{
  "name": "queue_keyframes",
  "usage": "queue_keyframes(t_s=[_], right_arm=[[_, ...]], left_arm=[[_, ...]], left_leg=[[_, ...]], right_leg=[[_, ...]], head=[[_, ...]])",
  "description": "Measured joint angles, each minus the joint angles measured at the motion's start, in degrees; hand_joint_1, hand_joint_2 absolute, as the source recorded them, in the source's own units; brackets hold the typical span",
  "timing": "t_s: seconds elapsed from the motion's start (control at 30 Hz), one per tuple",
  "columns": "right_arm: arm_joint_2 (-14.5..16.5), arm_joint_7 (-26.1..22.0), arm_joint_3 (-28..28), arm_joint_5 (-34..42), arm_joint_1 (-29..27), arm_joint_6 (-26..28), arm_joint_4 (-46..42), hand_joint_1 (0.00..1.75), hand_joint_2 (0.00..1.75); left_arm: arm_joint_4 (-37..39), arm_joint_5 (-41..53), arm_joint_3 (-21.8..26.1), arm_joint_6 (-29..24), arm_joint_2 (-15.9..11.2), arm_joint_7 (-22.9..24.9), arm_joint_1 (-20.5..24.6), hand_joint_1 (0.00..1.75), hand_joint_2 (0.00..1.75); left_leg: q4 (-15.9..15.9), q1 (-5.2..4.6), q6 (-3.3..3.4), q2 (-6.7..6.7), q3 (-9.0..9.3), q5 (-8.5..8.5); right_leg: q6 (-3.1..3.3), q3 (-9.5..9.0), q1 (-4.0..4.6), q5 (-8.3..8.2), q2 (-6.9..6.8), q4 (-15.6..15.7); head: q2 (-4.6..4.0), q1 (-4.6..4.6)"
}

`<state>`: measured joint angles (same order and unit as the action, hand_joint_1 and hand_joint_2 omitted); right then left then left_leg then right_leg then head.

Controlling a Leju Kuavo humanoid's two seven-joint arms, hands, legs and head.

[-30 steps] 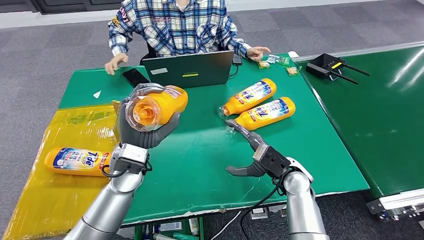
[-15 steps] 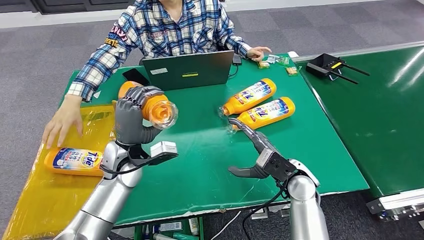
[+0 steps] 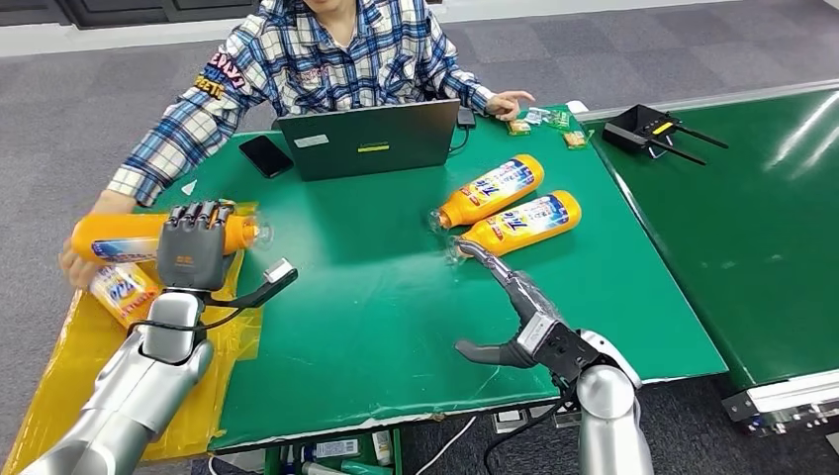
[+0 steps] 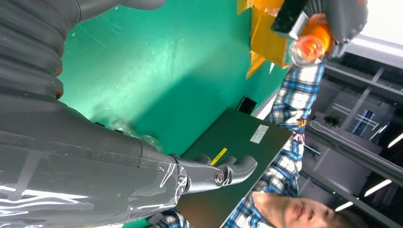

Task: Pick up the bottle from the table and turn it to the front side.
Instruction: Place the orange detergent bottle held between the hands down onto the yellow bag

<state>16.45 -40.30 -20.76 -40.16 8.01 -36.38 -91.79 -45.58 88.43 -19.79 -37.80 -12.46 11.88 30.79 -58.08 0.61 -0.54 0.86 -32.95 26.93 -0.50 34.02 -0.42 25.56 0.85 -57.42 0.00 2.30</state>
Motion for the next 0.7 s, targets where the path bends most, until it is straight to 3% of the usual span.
queue_keyframes(t_s=[0.3,0.47,0.5,0.53,0.63,0.67,0.7], right_arm=[[0.2,0.0,0.0,0.1,-0.4,0.0,-0.1,0.0,1.75],[0.2,0.0,0.0,0.2,-0.5,0.0,-0.1,0.0,1.75],[0.2,0.0,0.0,0.3,-0.5,0.0,-0.1,0.0,1.75],[0.2,0.0,0.0,0.3,-0.5,0.0,-0.1,0.0,1.75],[0.2,0.0,0.0,0.5,-0.5,0.0,-0.1,0.0,1.75],[0.2,0.0,0.0,0.5,-0.6,0.0,-0.1,0.0,1.75],[0.2,0.0,0.0,0.5,-0.6,0.0,-0.1,0.0,1.75]], left_arm=[[3.2,0.0,-1.0,4.5,-5.3,1.7,-1.7,1.75,1.75],[4.1,0.0,-1.0,5.6,-6.0,0.9,-1.9,1.71,1.75],[4.3,0.0,-1.0,5.8,-6.0,0.8,-1.9,1.62,1.75],[4.4,0.0,-1.0,5.9,-6.0,0.7,-1.9,1.4,1.75],[4.7,0.0,-0.9,6.2,-6.0,0.3,-1.9,0.24,1.75],[4.8,0.0,-0.8,6.3,-5.9,0.0,-1.9,0.03,1.75],[5.0,0.0,-0.5,6.5,-5.9,-0.6,-2.0,0.0,1.75]], left_leg=[[0.0,-0.02,0.0,-0.02,-0.04,0.01],[0.0,-0.02,0.0,-0.02,-0.04,0.0],[0.0,-0.02,0.0,-0.02,-0.04,0.0],[0.0,-0.02,0.0,-0.02,-0.04,0.0],[0.0,-0.02,0.0,-0.03,-0.04,0.0],[0.0,-0.02,0.0,-0.03,-0.04,0.0],[0.0,-0.02,0.0,-0.03,-0.04,0.0]], right_leg=[[0.0,0.03,-0.02,0.0,-0.01,0.0],[0.0,0.02,-0.02,-0.01,-0.02,0.0],[0.0,0.02,-0.02,-0.01,-0.02,0.0],[0.0,0.02,-0.02,-0.01,-0.02,0.0],[0.01,0.01,-0.02,-0.01,-0.02,0.0],[0.01,0.01,-0.02,-0.01,-0.02,0.0],[0.01,0.01,-0.02,-0.01,-0.02,0.0]], head=[[-0.01,-0.01],[-0.01,0.0],[-0.01,0.0],[0.0,0.0],[0.0,0.0],[0.0,0.0],[0.0,0.0]])
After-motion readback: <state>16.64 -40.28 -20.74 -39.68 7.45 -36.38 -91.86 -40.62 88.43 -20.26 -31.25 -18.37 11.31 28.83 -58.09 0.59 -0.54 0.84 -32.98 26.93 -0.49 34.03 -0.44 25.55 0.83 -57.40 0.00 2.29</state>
